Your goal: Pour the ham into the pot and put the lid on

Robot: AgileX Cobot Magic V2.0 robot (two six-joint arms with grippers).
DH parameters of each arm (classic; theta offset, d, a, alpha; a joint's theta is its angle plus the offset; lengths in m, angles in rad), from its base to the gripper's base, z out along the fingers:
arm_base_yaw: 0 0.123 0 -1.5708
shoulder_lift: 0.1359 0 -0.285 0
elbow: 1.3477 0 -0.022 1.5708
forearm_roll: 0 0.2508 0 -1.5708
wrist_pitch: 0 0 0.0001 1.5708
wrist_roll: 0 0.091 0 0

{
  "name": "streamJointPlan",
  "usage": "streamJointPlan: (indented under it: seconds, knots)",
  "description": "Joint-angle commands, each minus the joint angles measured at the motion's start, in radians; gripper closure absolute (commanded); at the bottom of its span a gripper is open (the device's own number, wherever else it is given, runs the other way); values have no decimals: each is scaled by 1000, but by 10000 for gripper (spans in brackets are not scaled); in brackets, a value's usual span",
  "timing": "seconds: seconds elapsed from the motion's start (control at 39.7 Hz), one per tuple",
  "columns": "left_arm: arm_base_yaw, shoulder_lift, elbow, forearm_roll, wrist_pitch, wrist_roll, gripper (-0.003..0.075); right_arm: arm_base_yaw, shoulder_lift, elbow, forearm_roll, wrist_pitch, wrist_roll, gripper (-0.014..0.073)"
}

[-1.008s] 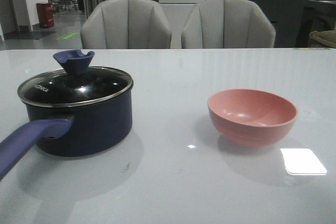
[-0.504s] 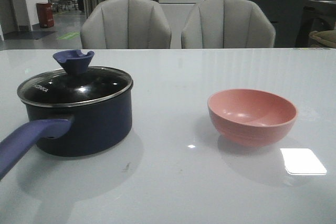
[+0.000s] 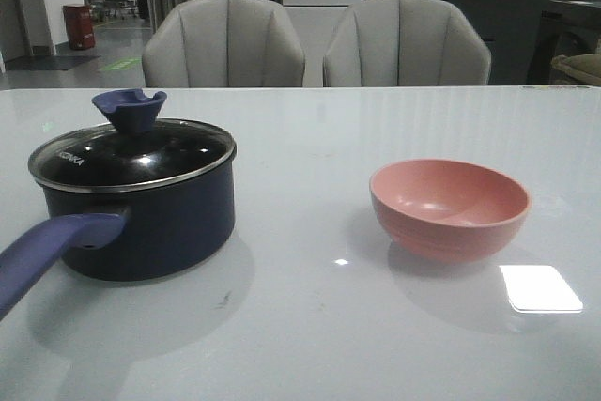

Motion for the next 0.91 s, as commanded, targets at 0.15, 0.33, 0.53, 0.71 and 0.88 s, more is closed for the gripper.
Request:
streamJointPlan:
  seconds: [0.15,0.33,0.53,0.71,0.88]
  knots:
    - [-46,-21,21,15,-18,-4,607,-1,7,-30,-8,-77,-9,445]
    - [-46,-21,21,15,-18,-4,607,-1,7,-30,-8,-77,-9,445]
    - [-46,-21,21,15,-18,-4,607,-1,7,-30,-8,-77,-9,445]
    - [-46,-21,21,15,-18,-4,607,-1,7,-30,-8,-77,-9,445]
    - [-46,-21,21,15,-18,-4,607,-1,7,-30,-8,-77,-9,445]
